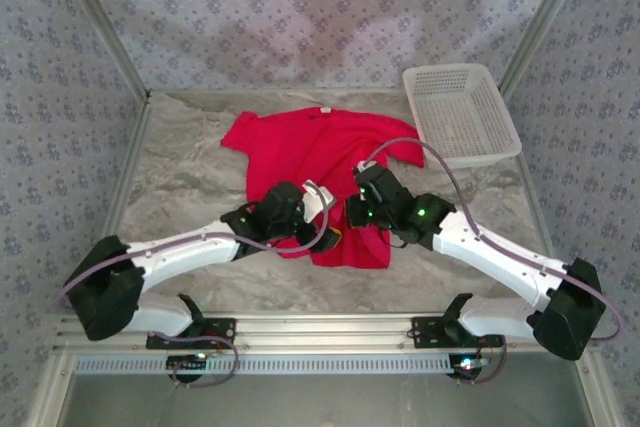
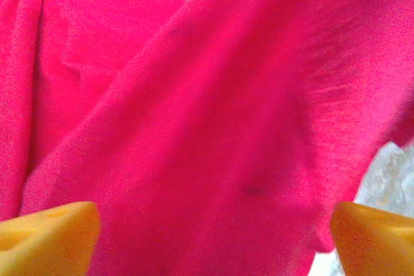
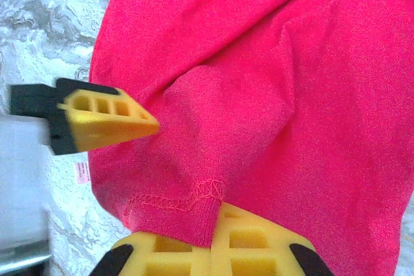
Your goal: Fold the inside-out t-shirt
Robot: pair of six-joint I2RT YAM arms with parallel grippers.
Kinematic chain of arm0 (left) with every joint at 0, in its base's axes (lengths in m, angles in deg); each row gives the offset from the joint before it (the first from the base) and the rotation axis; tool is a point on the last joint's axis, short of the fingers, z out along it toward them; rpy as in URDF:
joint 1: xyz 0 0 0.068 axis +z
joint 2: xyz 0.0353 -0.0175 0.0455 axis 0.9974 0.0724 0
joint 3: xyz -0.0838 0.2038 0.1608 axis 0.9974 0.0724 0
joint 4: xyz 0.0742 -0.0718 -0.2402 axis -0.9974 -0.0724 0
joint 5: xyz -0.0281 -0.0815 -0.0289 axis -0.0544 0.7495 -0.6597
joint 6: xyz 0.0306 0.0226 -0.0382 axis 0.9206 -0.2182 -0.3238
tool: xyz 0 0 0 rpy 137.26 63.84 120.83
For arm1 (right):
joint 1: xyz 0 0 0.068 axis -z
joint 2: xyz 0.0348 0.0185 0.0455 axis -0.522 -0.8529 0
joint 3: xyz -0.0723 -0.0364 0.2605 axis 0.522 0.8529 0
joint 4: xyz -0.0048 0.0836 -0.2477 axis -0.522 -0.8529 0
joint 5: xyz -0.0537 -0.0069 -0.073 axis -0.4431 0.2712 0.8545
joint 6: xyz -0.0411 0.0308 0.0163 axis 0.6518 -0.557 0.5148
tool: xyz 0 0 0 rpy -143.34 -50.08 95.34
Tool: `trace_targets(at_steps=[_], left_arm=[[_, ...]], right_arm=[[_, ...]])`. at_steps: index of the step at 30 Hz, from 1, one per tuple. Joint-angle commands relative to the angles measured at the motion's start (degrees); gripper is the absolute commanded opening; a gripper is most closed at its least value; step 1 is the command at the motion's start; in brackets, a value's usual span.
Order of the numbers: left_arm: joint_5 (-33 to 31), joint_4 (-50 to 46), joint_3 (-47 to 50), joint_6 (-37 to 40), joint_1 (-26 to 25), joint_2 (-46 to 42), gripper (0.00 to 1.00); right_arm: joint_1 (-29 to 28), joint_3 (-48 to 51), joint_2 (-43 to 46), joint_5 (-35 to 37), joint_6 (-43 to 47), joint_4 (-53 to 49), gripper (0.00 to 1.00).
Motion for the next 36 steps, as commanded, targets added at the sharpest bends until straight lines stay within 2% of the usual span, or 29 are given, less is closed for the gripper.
trace_targets(at_steps=[1, 3, 7, 11, 15, 18, 23, 26, 30, 33, 35, 36], left_arm=[[-5.1, 4.0, -0.7, 0.5, 0.1, 3.4, 0.65], [-8.3, 2.2, -0.9, 0.4, 0.9, 3.8, 0.48], [-10.8, -2.6, 0.3, 0.0, 4.5, -0.7, 0.32], [-12.0, -9.0, 0.7, 0.0, 8.0, -8.0, 0.0], [-11.1, -13.0, -0.6, -2.0, 8.1, -14.1, 0.0], [-8.2, -17.3, -4.2, -5.8, 7.5, -15.0, 0.0], [-2.0, -25.0, -14.0, -10.7, 4.3, -10.4, 0.0], [1.5, -25.9, -19.1, -12.0, 2.2, -6.6, 0.0], [4.0, -25.4, -20.8, -15.0, 2.5, -1.9, 0.0], [6.2, -24.7, -21.4, -18.5, 3.8, 1.6, 0.0], [9.1, -24.6, -22.7, -20.8, 5.1, 4.0, 0.0], [10.7, -25.0, -23.8, -21.6, 5.7, 5.3, 0.0]], right_arm=[[0.6, 1.3, 3.8, 1.1, -1.0, -1.7, 0.0], [1.1, 2.1, 6.6, 1.7, -1.8, -2.7, 0.0], [3.6, 3.0, 11.2, 3.5, -2.0, -5.4, 0.0], [7.6, 4.1, 12.5, 2.5, -1.5, -6.2, 0.0], [11.2, 4.9, 11.6, 1.9, -0.3, -6.1, 0.0], [16.1, 4.7, 10.2, 0.0, 1.8, -5.0, 0.0], [27.3, -2.8, 5.3, -6.4, 7.5, -4.5, 0.0], [32.3, -10.0, -0.1, -9.8, 10.1, -5.0, 0.0], [36.7, -16.8, -10.9, -12.5, 12.0, -7.8, 0.0], [37.7, -19.2, -19.4, -12.0, 12.3, -9.6, 0.0], [37.9, -21.8, -24.2, -10.2, 11.0, -13.1, 0.17], [37.8, -23.2, -25.8, -9.1, 9.7, -15.2, 0.2]])
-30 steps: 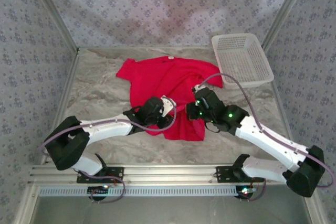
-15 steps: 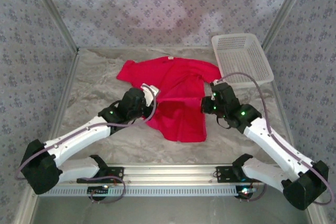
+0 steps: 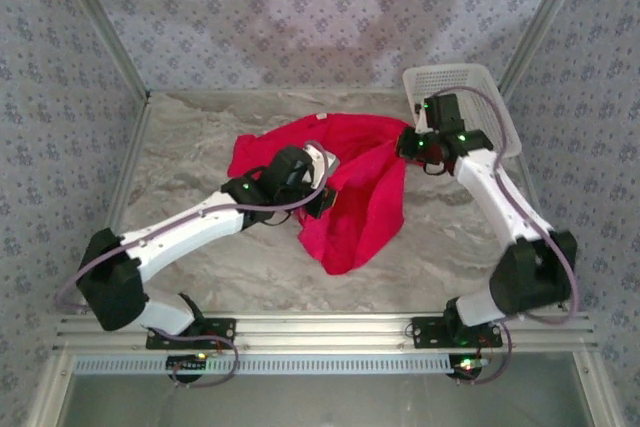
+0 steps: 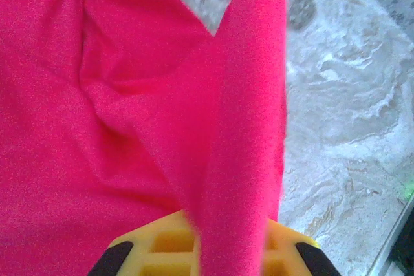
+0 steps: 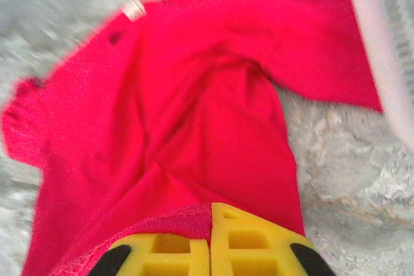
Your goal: Fold the inside-out t-shirt
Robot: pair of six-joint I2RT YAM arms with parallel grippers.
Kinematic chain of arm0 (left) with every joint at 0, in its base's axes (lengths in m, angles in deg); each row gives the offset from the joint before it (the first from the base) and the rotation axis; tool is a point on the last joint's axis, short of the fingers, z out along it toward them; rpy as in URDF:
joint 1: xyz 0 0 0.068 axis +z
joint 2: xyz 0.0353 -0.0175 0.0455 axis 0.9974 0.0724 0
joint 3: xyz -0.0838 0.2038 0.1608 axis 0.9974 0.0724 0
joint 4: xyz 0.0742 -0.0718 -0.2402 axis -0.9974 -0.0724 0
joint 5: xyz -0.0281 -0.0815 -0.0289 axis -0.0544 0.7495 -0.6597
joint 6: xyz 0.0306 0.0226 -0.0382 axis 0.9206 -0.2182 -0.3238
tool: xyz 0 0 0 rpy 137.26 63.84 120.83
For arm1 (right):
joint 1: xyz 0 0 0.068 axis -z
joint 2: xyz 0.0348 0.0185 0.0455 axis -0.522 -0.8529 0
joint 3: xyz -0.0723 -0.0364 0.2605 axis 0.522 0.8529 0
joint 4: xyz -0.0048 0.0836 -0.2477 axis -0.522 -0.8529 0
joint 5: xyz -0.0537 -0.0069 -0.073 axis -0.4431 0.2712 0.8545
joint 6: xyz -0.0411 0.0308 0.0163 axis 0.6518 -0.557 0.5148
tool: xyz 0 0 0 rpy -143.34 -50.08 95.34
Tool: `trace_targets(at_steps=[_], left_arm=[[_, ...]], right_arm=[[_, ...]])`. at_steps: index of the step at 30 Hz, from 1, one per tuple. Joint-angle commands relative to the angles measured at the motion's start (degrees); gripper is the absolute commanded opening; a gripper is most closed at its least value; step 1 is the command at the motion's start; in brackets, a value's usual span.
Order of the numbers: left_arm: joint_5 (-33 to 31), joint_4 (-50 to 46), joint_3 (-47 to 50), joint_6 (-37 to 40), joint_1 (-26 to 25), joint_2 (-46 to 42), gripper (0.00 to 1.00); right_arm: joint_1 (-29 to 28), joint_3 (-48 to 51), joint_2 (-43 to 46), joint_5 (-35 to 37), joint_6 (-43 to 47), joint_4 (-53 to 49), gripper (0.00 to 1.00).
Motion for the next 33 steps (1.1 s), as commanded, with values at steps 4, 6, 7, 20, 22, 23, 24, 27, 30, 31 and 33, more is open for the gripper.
trace_targets(at_steps=[4, 6, 7, 20, 22, 23, 24, 27, 30, 31, 33], left_arm=[[7.0, -5.2, -6.3, -7.3, 3.8, 4.3, 0.0], [7.3, -5.6, -7.6, -8.4, 4.7, 4.7, 0.0], [7.2, -6.3, -8.4, -8.9, 5.1, 4.9, 0.0], [3.8, -14.1, -17.4, -10.0, 6.4, 4.1, 0.0], [3.3, -14.9, -19.1, -10.5, 6.4, 3.6, 0.0], [3.2, -15.2, -20.0, -10.7, 6.4, 3.4, 0.0], [3.2, -15.6, -20.8, -11.0, 6.4, 3.1, 0.0], [2.7, -16.6, -22.4, -10.6, 6.4, 2.0, 0.0], [2.0, -17.1, -22.5, -10.3, 6.5, 0.8, 0.0], [2.0, -17.4, -22.6, -10.1, 6.5, 0.4, 0.0], [1.7, -18.0, -22.4, -9.7, 7.0, -0.3, 0.0]], right_arm=[[0.0, 0.2, -1.2, 7.0, -6.7, -7.0, 0.42], [-3.2, 5.8, 3.8, 5.9, -9.4, -3.2, 0.41], [-5.8, 10.7, 6.9, 5.4, -11.1, -0.4, 0.39], [-29.4, 25.0, 0.0, 12.9, -24.1, 36.7, 0.14], [-28.9, 19.2, -7.0, 13.9, -24.4, 37.9, 0.16], [-28.6, 15.9, -10.5, 14.3, -25.0, 38.0, 0.22], [-28.3, 12.7, -13.9, 14.4, -25.5, 37.9, 0.29], [-27.9, 4.0, -21.5, 16.4, -28.8, 35.8, 0.57], [-27.3, -2.9, -27.9, 18.0, -34.5, 29.7, 0.75], [-27.2, -4.6, -29.6, 18.4, -36.7, 27.2, 0.76], [-27.9, -6.0, -32.4, 19.0, -40.6, 25.5, 0.76]])
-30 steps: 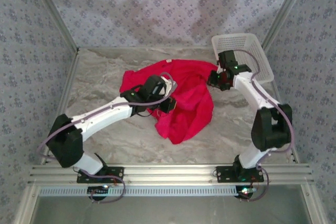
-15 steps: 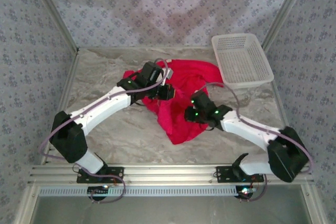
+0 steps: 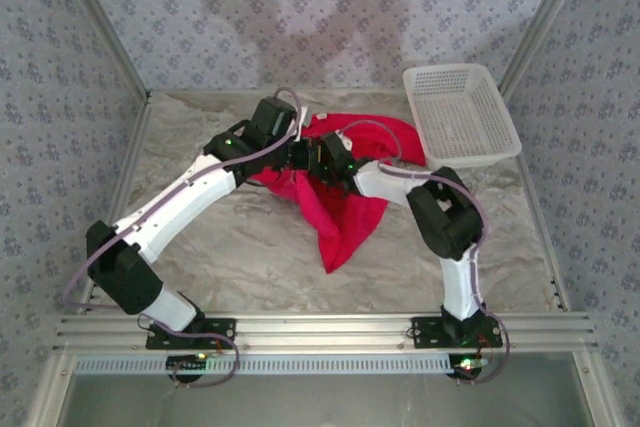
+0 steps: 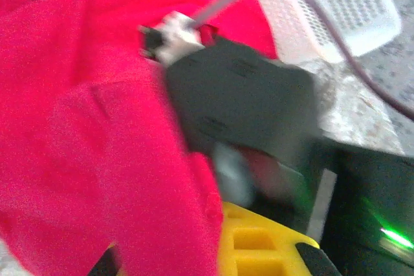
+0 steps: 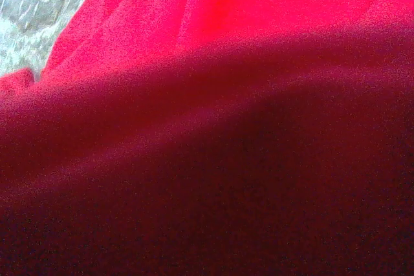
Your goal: Fold the inside-out t-shirt
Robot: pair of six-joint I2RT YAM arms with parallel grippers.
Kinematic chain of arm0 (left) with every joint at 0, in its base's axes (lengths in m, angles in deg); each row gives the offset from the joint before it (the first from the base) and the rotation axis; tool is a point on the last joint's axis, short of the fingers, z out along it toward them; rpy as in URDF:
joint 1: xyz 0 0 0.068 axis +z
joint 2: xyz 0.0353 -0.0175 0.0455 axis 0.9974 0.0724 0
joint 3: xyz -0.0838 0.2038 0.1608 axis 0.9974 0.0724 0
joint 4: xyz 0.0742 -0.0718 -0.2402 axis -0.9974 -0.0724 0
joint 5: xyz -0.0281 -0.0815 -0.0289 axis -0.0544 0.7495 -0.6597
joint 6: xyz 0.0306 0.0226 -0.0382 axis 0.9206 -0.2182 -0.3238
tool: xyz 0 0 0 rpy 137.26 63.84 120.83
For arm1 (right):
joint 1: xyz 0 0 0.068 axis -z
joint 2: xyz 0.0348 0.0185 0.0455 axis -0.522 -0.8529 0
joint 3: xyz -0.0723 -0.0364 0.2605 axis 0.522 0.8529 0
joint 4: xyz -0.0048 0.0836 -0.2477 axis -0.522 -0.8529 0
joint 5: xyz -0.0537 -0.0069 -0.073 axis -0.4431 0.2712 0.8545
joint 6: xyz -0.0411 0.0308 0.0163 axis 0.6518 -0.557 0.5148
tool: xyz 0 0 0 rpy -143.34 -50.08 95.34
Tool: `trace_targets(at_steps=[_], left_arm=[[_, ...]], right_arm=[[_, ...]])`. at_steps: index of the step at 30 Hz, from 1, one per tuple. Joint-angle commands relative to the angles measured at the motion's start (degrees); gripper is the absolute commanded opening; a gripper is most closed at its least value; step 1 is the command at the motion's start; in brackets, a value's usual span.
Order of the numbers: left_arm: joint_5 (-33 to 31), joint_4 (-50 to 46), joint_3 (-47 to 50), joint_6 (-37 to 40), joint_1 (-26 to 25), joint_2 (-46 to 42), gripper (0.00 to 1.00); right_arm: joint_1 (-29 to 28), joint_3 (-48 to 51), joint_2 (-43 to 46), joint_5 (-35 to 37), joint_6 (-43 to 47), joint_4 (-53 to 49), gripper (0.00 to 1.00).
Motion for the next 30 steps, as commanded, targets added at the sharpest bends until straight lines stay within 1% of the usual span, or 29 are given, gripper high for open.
trace_targets(at_steps=[1, 5, 6, 7, 8, 9, 10, 11, 14, 17, 19, 22, 26, 28, 30], left_arm=[[2.9, -1.4, -1.6, 0.6, -0.2, -3.6, 0.0], [3.3, -1.0, -0.4, 0.7, 1.6, -5.1, 0.0], [3.5, -0.9, -0.2, 0.7, 2.2, -5.4, 0.0], [3.7, -0.8, 0.2, 0.7, 3.0, -5.6, 0.0], [4.1, -0.6, 0.3, 0.7, 3.7, -5.6, 0.0], [4.6, -0.2, 0.6, 0.8, 4.8, -5.5, 0.0], [5.1, 0.0, 0.7, 0.8, 5.9, -5.3, 0.0], [5.6, 0.4, 0.7, 0.8, 6.9, -5.0, 0.0], [6.4, 3.3, 1.5, 1.0, 11.2, -3.3, 0.0], [8.0, 6.8, 2.6, -0.6, 17.5, 0.2, 0.0], [9.4, 8.5, 2.8, -2.0, 22.2, 3.8, 0.0], [11.3, 10.2, 2.8, -3.7, 27.7, 9.1, 0.0], [11.4, 10.7, 4.2, -4.1, 31.6, 14.8, 0.0], [12.3, 11.3, 6.1, -5.0, 33.8, 17.1, 0.0], [12.9, 12.4, 9.2, -5.9, 35.6, 18.1, 0.0]], right_arm=[[-1.1, -2.6, -4.9, 3.5, -9.6, -8.0, 0.76], [-1.9, -6.1, -8.8, 2.9, -12.3, -12.0, 0.75], [-1.9, -6.8, -9.6, 2.3, -12.2, -12.2, 0.7], [-2.0, -7.2, -10.0, 1.7, -11.9, -12.1, 0.56], [-1.8, -7.4, -10.1, 1.0, -11.3, -11.9, 0.38], [-1.7, -7.4, -9.6, 0.3, -10.4, -11.9, 0.19], [-1.5, -7.3, -8.6, -0.7, -9.1, -11.9, 0.04], [-1.1, -7.2, -7.3, -2.2, -7.4, -11.8, 0.0], [-0.2, -6.4, -0.5, -5.3, -0.6, -13.7, 0.0], [0.6, -6.0, 8.0, -8.8, 6.0, -17.3, 0.0], [1.1, -6.5, 13.6, -13.0, 10.2, -20.8, 0.0], [1.5, -7.1, 21.7, -17.9, 14.9, -24.6, 0.0], [3.0, -6.6, 32.1, -23.3, 17.1, -25.9, 0.0], [4.7, -6.4, 37.0, -26.7, 17.0, -25.4, 0.0], [6.7, -6.1, 41.2, -28.3, 17.4, -25.5, 0.0]])
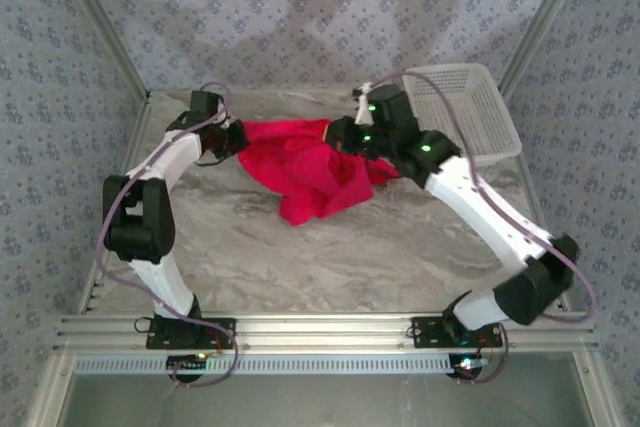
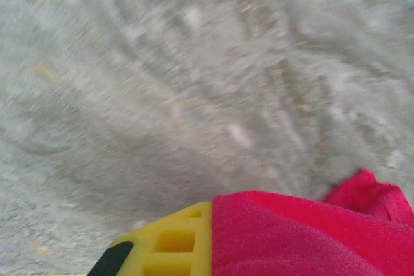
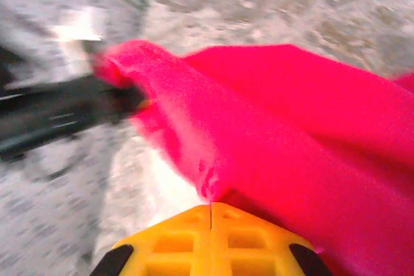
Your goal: Fold the inside-out t-shirt
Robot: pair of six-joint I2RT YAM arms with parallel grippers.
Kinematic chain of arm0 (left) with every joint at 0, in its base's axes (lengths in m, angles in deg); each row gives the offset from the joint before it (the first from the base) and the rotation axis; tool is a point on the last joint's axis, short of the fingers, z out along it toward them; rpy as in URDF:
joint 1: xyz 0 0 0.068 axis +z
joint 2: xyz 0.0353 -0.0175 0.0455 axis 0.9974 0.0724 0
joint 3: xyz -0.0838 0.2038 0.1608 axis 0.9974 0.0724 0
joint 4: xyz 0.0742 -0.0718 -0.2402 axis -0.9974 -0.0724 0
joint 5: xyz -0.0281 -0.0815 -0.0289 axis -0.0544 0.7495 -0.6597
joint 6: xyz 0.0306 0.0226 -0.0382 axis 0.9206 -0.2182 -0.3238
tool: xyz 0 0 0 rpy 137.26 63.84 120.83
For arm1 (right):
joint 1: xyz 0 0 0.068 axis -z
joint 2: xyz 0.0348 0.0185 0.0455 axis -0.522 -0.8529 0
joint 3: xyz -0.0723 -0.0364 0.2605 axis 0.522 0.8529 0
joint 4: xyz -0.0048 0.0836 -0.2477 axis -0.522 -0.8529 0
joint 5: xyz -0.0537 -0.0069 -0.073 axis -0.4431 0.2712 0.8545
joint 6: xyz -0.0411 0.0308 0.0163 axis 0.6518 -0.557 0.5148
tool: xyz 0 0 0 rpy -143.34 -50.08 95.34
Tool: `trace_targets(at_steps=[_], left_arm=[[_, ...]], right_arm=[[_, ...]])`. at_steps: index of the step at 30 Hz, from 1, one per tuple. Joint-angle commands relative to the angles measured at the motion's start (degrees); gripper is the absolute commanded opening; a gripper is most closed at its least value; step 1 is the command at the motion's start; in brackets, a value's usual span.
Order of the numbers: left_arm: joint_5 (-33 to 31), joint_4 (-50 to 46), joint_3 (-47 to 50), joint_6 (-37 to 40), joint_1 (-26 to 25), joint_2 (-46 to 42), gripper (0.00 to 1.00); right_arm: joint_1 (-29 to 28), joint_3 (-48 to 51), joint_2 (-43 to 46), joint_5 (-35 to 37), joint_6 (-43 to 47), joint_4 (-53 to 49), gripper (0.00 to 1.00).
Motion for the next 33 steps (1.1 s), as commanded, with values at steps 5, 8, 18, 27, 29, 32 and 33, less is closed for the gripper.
trace_targets(at_steps=[5, 8, 18, 27, 29, 32, 33], left_arm=[[3.7, 8.5, 12.8, -6.2, 4.0, -2.6, 0.0], [4.7, 10.6, 16.2, -7.1, 2.4, -5.9, 0.0], [2.2, 12.8, 22.3, -7.1, -2.7, -18.4, 0.0], [2.4, 12.2, 22.8, -6.8, -3.4, -19.6, 0.0], [2.2, 11.9, 23.0, -6.6, -3.4, -20.1, 0.0], [1.9, 11.4, 23.1, -6.2, -3.3, -20.7, 0.0], [1.8, 11.2, 22.9, -6.1, -3.3, -20.9, 0.0]], right_arm=[[8.2, 5.3, 10.9, -8.6, 3.1, -2.9, 0.0], [9.2, 11.6, 10.8, -9.6, 2.4, 0.1, 0.0], [2.4, 17.0, 1.1, 0.2, 0.6, 0.5, 0.4], [-3.6, -7.8, -28.6, 9.4, 7.0, -5.6, 0.82], [-4.3, -15.2, -36.0, 9.2, 8.2, -7.9, 0.82], [-4.9, -24.5, -44.2, 8.5, 8.7, -12.0, 0.83], [-4.9, -27.2, -46.3, 8.6, 9.0, -13.3, 0.83]])
